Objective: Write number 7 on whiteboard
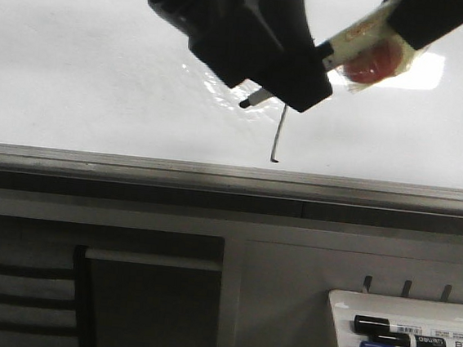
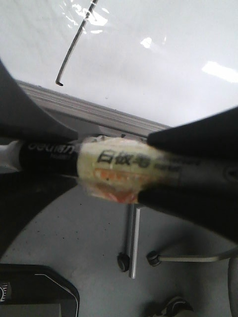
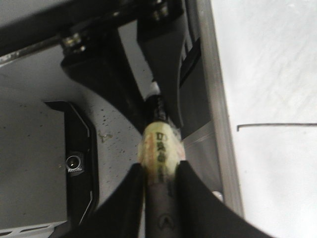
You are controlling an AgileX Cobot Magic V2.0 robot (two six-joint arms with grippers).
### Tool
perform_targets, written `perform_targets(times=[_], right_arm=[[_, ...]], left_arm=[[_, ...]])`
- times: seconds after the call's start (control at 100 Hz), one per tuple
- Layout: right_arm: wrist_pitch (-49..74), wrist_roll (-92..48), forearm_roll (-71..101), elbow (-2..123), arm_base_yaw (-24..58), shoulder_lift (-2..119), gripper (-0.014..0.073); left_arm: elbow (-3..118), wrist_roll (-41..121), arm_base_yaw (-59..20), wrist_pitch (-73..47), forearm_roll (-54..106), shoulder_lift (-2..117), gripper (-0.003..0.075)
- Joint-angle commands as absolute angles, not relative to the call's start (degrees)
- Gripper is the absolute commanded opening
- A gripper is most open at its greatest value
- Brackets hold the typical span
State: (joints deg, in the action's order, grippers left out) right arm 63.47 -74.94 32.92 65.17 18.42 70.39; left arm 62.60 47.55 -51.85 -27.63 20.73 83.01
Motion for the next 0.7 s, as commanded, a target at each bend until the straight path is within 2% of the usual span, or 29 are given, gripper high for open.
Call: perform_targets(times=[0.0,0.05,0.31,0.57,0.69], right_arm=[[59.69,-75.34,35.44,67.16,18.18,68.77,0.0227],[59.44,-74.67,34.54,67.76,17.71,68.35,0.0253],[59.17,-63.72,26.63,71.09,11.05,62.52,0.025],[59.24,-63.21,26.5,71.1,5.16,60.33,0.025],[59.24,-63.03,26.5,71.1,4.71,60.44,0.025]], left_arm=[[64.51,46.24,-51.7,-24.78,22.37,80.74,-0.002],[64.51,46.13,-51.08,-25.39,22.25,80.7,-0.002],[64.51,37.74,-40.81,-31.72,21.75,76.86,-0.002],[63.32,30.51,-22.53,-39.74,21.15,70.94,-0.002],[59.56,28.14,-14.22,-37.92,21.28,69.46,-0.002]])
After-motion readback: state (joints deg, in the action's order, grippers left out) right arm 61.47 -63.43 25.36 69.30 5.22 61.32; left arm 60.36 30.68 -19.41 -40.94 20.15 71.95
